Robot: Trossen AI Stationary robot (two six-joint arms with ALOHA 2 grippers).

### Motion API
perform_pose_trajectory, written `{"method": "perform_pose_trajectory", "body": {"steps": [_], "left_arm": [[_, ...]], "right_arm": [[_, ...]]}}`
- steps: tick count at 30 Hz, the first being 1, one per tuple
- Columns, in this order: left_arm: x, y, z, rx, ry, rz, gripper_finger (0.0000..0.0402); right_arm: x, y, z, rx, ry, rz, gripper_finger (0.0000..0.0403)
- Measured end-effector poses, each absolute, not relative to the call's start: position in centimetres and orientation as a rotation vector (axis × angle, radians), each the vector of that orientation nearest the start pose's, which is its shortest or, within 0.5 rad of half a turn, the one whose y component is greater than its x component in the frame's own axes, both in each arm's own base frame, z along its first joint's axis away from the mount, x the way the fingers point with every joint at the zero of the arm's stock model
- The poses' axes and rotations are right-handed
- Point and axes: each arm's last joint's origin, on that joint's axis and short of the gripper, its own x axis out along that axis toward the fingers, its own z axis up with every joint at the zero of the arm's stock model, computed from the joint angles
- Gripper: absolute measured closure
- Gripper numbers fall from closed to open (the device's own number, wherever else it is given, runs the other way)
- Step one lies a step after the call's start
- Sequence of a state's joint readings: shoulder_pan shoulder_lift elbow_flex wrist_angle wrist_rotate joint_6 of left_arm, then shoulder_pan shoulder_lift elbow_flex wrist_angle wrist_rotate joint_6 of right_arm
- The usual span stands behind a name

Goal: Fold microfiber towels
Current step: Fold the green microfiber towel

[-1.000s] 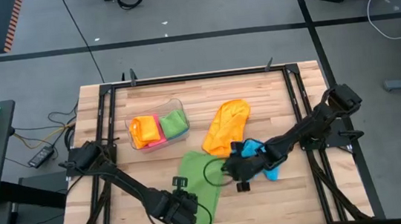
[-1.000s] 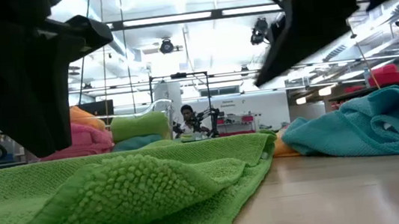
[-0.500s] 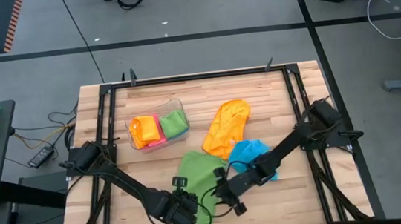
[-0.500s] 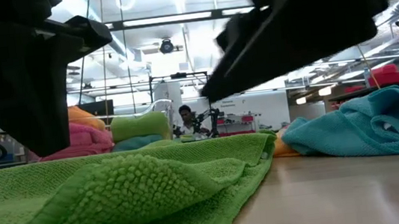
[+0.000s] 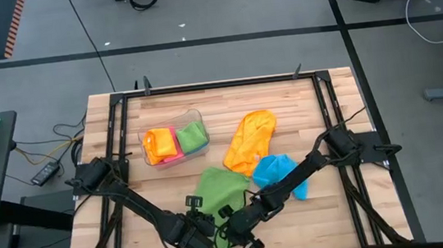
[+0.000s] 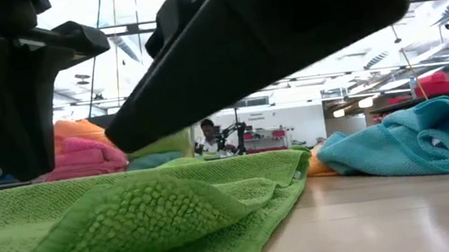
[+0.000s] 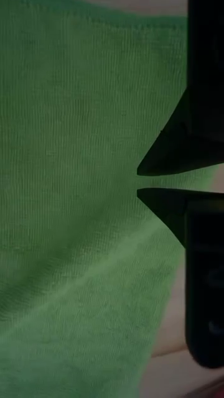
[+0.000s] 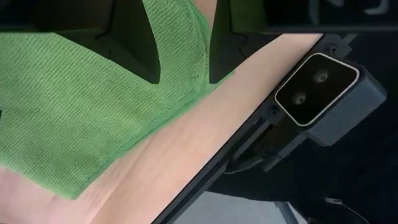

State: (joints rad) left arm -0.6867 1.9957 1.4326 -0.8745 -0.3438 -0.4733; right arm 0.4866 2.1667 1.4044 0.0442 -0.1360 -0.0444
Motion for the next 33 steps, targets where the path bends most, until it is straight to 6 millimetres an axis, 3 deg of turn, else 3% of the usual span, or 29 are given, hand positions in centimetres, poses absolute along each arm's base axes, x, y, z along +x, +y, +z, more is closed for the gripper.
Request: {"method": "perform_pose_trajectory", "body": {"steps": [18, 28, 33], "left_arm": [[30.0, -23.4, 17.0, 0.294, 1.263, 0.030, 0.0346], [30.0, -23.4, 17.0, 0.294, 1.263, 0.029, 0.0349], [30.0, -23.4, 17.0, 0.294, 1.263, 0.030, 0.0348]], "right_arm": [[40.5, 22.0, 11.9, -0.138, 0.724, 0.636, 0.0260], [40.4, 21.9, 11.7, -0.143, 0.752, 0.641, 0.0352], [40.2, 22.1, 11.6, -0.157, 0.755, 0.650, 0.0363]]}}
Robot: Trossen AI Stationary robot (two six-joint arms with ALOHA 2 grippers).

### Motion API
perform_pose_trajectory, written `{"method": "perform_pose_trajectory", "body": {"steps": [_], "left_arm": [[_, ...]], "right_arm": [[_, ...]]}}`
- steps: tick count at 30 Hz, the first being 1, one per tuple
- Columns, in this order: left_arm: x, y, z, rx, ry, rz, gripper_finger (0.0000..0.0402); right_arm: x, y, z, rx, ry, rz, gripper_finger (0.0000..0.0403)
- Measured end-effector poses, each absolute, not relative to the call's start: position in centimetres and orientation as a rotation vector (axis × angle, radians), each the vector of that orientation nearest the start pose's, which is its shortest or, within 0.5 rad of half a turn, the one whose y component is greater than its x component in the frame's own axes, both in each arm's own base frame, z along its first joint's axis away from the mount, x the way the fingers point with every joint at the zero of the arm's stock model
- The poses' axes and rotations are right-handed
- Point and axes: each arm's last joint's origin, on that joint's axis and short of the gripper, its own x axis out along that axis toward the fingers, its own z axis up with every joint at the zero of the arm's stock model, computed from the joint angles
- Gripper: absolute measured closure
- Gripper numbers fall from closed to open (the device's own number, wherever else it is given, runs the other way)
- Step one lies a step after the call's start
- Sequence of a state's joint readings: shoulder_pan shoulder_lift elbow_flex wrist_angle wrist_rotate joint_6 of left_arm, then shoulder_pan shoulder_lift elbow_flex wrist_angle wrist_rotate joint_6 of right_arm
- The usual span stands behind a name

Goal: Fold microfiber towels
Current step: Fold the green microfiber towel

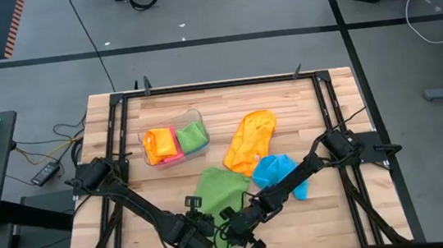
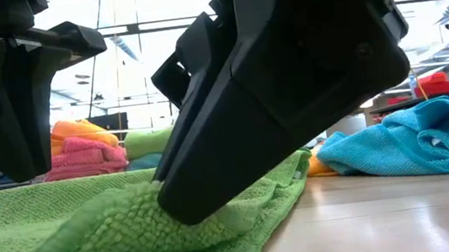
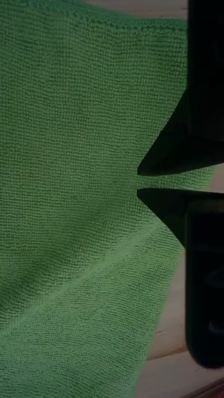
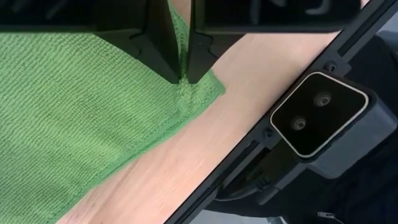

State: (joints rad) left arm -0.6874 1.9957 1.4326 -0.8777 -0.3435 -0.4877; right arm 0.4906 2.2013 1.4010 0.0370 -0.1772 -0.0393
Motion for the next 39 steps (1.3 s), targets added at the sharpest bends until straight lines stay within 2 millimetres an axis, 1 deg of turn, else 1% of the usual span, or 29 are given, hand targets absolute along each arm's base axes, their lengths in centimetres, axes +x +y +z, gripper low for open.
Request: {"method": "perform_pose_trajectory", "body": {"steps": [8, 15, 21, 32, 37, 39], "left_arm": [[30.0, -23.4, 17.0, 0.293, 1.262, 0.030, 0.0345], [30.0, -23.3, 17.0, 0.292, 1.262, 0.032, 0.0349], [30.1, -23.3, 17.0, 0.287, 1.260, 0.035, 0.0342], [30.1, -23.3, 17.0, 0.284, 1.259, 0.036, 0.0353], [30.2, -23.3, 17.0, 0.287, 1.259, 0.030, 0.0344], [30.1, -23.6, 17.3, 0.273, 1.273, 0.005, 0.0340]], "right_arm": [[40.4, 22.4, 12.2, -0.169, 0.732, 0.659, 0.0364], [39.5, 23.0, 14.2, -0.199, 0.725, 0.681, 0.0364], [39.2, 23.1, 13.9, -0.196, 0.746, 0.695, 0.0364], [39.3, 23.3, 13.9, -0.182, 0.727, 0.732, 0.0364], [39.3, 23.4, 14.0, -0.174, 0.721, 0.749, 0.0363], [39.3, 23.4, 14.0, -0.170, 0.721, 0.757, 0.0361]]}}
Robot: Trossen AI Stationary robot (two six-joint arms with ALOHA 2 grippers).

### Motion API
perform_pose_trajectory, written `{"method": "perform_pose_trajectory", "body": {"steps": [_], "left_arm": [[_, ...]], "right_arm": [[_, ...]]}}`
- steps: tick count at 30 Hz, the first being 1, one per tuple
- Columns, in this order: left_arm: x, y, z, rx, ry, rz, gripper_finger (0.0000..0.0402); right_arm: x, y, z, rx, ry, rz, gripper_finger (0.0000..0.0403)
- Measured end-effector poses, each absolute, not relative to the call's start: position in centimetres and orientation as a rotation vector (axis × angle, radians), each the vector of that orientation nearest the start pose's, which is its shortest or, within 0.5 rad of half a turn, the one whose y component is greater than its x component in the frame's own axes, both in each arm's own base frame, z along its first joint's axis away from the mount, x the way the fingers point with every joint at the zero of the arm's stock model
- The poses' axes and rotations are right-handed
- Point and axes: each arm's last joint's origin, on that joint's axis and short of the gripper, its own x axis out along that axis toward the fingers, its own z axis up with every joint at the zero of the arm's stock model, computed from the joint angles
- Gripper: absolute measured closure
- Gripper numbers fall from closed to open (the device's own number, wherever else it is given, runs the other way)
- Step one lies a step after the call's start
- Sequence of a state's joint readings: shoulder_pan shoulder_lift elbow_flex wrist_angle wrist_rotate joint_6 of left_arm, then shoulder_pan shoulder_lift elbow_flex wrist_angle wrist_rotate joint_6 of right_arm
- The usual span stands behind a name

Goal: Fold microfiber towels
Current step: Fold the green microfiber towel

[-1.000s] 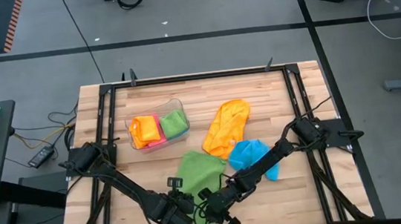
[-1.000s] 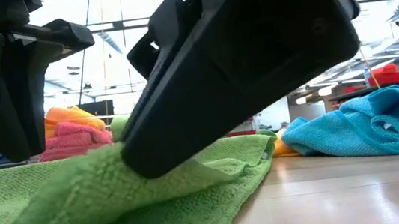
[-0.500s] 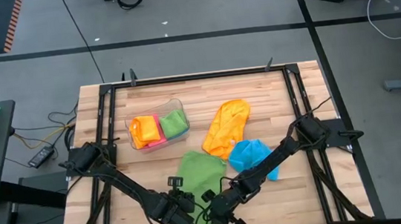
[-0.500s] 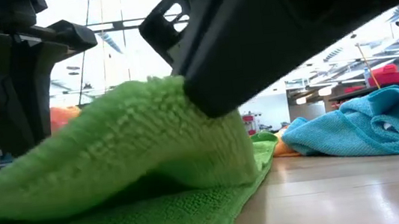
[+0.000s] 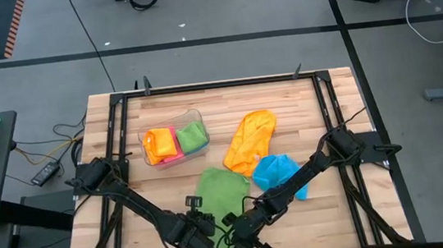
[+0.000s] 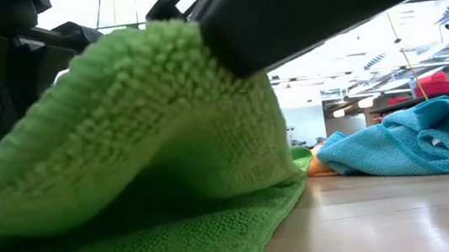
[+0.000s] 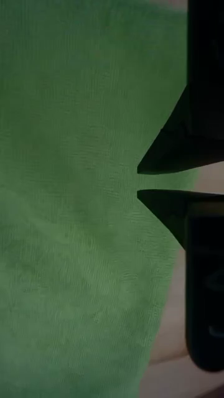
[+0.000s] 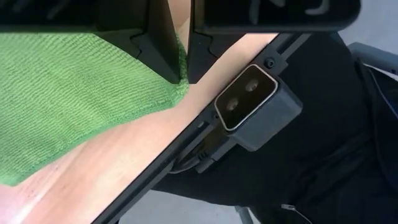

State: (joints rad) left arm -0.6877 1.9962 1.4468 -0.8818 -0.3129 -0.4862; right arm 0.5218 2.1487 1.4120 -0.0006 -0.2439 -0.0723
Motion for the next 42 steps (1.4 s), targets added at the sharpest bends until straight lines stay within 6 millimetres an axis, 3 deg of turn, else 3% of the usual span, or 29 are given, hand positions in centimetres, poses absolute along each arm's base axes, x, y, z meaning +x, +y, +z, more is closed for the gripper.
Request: {"method": "perform_pose_trajectory", "body": {"steps": [5, 17, 23, 34, 42], "left_arm": [[29.6, -24.9, 18.6, 0.290, 1.282, -0.042, 0.0333], [27.7, -27.3, 18.6, 0.318, 1.225, -0.076, 0.0289], [28.7, -26.5, 18.8, 0.352, 1.115, 0.052, 0.0285], [28.7, -27.0, 15.4, 0.274, 1.330, -0.028, 0.0310], [27.7, -27.3, 14.5, 0.271, 1.427, -0.004, 0.0322]], "right_arm": [[39.4, 23.3, 14.1, -0.156, 0.712, 0.753, 0.0339], [39.6, 22.8, 14.0, -0.129, 0.744, 0.724, 0.0270], [39.9, 21.7, 14.0, -0.097, 0.785, 0.682, 0.0268], [37.9, 21.2, 17.1, -0.216, 0.855, 0.513, 0.0269], [37.5, 21.1, 16.6, -0.239, 0.873, 0.491, 0.0270]]}}
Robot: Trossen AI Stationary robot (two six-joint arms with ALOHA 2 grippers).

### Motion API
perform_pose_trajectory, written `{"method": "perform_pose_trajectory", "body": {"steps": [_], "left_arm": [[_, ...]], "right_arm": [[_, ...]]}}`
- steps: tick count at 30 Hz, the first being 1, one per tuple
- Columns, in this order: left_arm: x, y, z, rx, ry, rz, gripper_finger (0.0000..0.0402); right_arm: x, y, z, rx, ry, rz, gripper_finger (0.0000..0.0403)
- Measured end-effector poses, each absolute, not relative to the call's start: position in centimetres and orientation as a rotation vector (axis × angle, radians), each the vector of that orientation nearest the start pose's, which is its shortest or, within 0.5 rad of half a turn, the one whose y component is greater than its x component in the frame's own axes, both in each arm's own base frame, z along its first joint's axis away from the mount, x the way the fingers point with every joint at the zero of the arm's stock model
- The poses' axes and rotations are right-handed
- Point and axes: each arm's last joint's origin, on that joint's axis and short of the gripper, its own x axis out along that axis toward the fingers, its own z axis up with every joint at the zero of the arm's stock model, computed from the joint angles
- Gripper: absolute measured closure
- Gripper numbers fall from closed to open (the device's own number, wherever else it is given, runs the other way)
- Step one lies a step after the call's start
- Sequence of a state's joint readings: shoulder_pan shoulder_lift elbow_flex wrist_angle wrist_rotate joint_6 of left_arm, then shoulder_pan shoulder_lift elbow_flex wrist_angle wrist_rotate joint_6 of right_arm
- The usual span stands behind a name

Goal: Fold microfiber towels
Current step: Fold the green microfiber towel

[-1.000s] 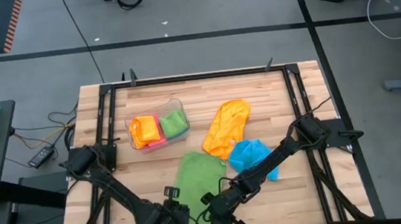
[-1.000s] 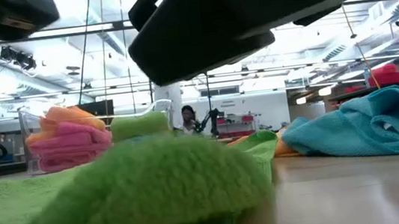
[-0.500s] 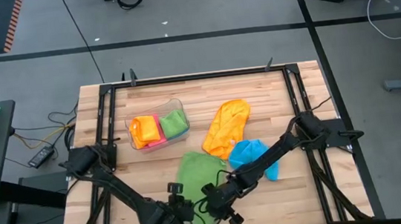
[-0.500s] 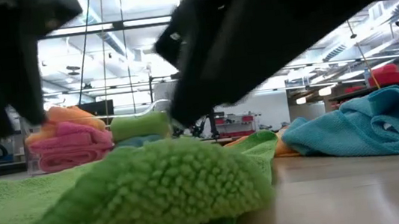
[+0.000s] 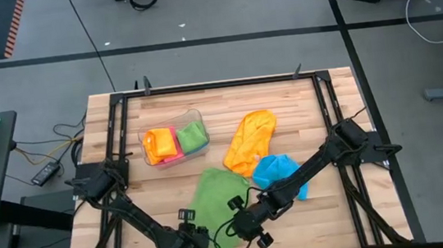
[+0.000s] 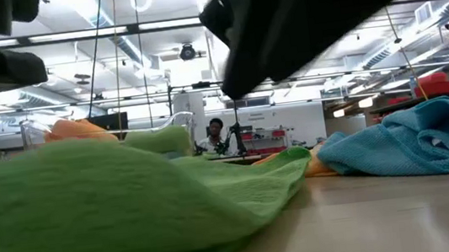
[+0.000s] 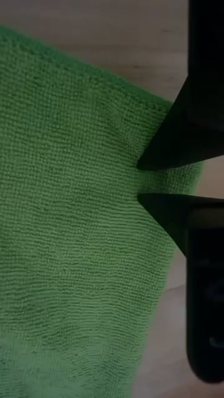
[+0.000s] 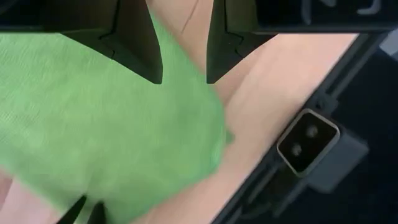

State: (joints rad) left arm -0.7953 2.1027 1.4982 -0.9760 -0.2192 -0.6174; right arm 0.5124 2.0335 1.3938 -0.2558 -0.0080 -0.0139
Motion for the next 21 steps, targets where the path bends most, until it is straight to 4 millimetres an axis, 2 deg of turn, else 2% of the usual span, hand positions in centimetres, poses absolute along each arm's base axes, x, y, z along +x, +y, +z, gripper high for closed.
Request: {"method": "perform_pose_trajectory", "body": {"steps": [13, 17, 21], "left_arm": [[28.2, -28.2, 16.2, 0.254, 1.360, -0.084, 0.0316], [28.8, -28.7, 16.3, 0.266, 1.289, -0.127, 0.0295], [29.0, -29.2, 16.4, 0.273, 1.218, -0.135, 0.0256]], "right_arm": [[37.7, 20.8, 16.5, -0.251, 0.878, 0.475, 0.0270], [37.7, 20.7, 16.5, -0.257, 0.878, 0.470, 0.0270], [37.7, 20.7, 16.5, -0.250, 0.880, 0.466, 0.0270]]}}
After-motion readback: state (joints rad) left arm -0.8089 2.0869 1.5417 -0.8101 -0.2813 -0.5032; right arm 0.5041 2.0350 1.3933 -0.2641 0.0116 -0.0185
